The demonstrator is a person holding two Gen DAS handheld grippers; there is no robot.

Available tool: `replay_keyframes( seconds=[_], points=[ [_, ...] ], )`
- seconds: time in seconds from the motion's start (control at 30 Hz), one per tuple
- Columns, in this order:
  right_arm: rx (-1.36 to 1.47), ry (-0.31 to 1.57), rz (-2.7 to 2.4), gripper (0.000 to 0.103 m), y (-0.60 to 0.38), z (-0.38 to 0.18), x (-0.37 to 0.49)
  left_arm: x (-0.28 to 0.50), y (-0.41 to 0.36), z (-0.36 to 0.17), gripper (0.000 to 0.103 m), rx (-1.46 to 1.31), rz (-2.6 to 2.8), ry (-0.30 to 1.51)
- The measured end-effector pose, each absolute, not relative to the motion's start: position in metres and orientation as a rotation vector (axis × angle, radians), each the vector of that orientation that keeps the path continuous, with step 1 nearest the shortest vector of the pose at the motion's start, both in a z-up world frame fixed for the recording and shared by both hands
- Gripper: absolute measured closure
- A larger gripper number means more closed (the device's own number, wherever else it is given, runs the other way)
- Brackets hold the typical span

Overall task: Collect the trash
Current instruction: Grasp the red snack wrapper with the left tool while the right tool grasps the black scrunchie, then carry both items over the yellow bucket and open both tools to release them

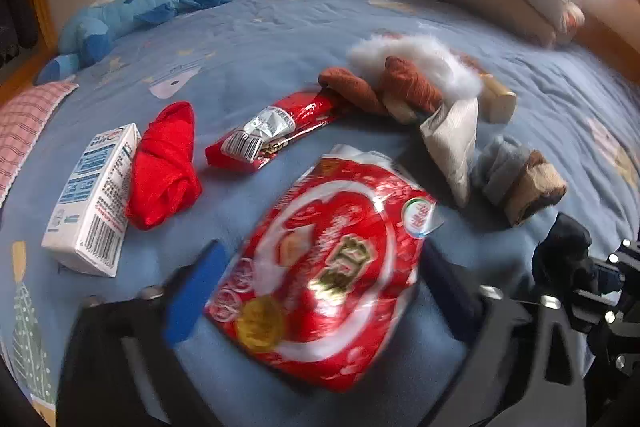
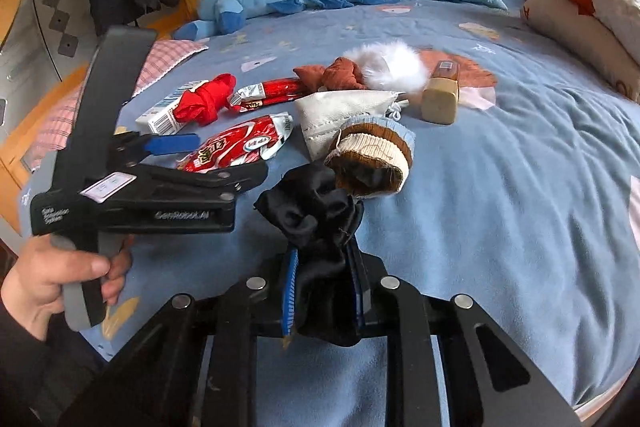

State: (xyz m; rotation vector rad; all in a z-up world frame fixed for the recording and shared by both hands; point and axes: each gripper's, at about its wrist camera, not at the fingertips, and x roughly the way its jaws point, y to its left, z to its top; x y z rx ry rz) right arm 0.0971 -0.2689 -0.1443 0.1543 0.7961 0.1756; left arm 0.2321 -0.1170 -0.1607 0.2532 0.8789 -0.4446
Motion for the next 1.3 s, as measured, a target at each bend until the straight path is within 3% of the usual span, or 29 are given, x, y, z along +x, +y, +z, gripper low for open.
replay_keyframes(
  seconds=[0.03, 0.13, 0.2, 0.27, 0.3, 0.8, 1.3],
  points=[
    [0.160, 0.793, 0.174, 0.082, -0.270, -0.144, 0.097, 0.233, -0.116, -0.160, 0.021, 0.236, -0.448, 0.890],
    [0.186, 0.784, 0.176, 0.082, -0.275, -0.143, 0.096, 0.227, -0.112, -0.157, 0.043, 0.221, -0.447, 0.890],
    [0.207, 0.778, 0.186, 0.082, -0.277, -0.141, 0.094, 0.223, -0.110, -0.155, 0.070, 0.201, -0.465, 0.887],
    [0.212, 0.771, 0.190, 0.082, -0.278, -0.139, 0.091, 0.218, -0.102, -0.152, 0.072, 0.136, -0.490, 0.892],
    [0.210, 0.763, 0.191, 0.082, -0.278, -0.137, 0.089, 0.216, -0.099, -0.150, 0.078, 0.107, -0.502, 0.891],
    [0.272, 0.592, 0.185, 0.082, -0.300, -0.070, 0.006, 0.118, -0.117, -0.091, 0.079, 0.006, -0.728, 0.774],
    [0.325, 0.506, -0.090, 0.082, -0.387, -0.038, -0.152, 0.005, -0.228, -0.072, 0.079, 0.085, -1.116, 0.789]
  ],
)
